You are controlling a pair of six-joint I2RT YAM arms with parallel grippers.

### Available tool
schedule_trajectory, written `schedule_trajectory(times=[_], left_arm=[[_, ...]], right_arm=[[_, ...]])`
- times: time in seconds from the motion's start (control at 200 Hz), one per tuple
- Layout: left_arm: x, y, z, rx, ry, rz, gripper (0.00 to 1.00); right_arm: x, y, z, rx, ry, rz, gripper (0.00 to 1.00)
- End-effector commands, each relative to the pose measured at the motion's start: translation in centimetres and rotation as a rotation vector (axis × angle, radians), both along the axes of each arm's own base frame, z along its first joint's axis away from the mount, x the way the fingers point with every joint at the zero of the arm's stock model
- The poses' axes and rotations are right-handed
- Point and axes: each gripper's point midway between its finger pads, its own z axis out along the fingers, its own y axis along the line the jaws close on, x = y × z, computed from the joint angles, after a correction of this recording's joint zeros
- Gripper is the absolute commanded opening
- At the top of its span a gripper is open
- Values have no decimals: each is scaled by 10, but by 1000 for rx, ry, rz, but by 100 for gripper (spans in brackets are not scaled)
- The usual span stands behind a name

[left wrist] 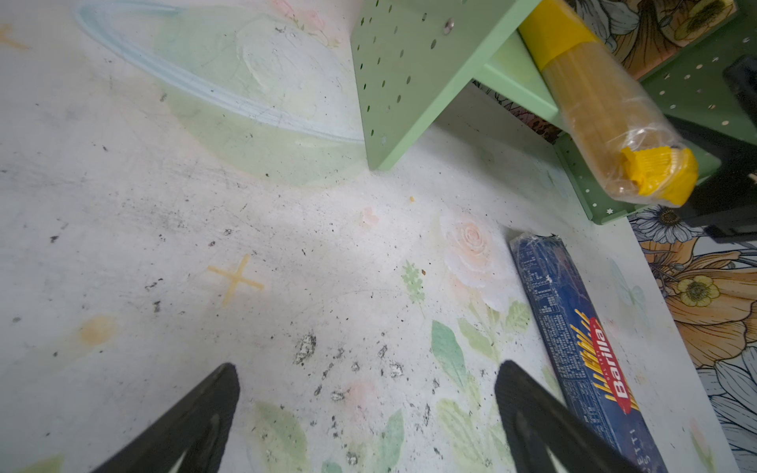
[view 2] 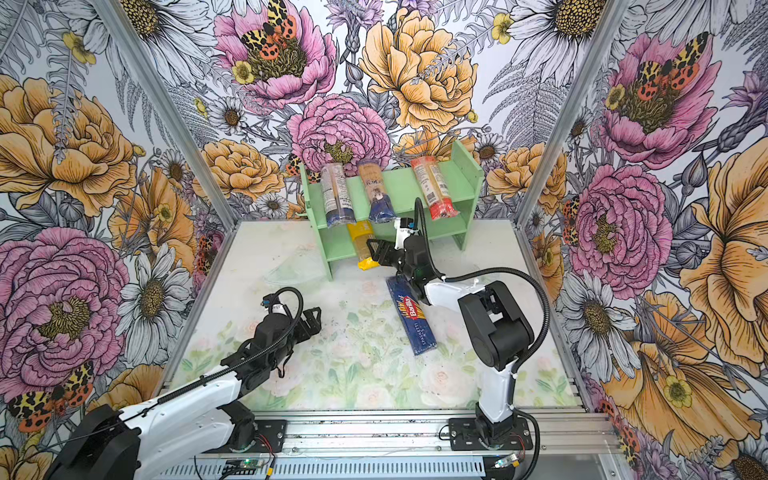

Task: Place and organize the pasta boxes and bags onto the shelf
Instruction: 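Open the right gripper and release the yellow bag on the lower tier, then move the right gripper back over the blue Barilla box on the table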

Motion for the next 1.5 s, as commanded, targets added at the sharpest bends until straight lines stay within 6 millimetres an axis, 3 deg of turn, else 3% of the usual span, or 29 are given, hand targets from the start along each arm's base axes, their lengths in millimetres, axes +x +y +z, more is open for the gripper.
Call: schedule_trajectory(times=[0.0, 0.335, 0.641, 0.776, 1.301, 1.491], left_arm=[[1, -1, 5, 3, -8, -15, 99], [0, -2, 7, 3, -6, -18, 99], [-3, 3, 13, 13, -14, -9, 99], [-3, 4, 15, 15, -16, -6, 99], [0, 3, 20, 30, -16, -5, 99], [2, 0, 17, 23, -7, -9, 99]], right_arm=[[-14, -2, 19, -50, -46, 47, 69], [-42, -14, 20, -195, -24, 104, 68], [-83, -36, -2, -341, 72, 148, 69], [-101, -49, -20, -391, 137, 139, 75], [-183, -107, -107, -476, 412, 15, 76], [-208, -114, -132, -506, 480, 17, 80]])
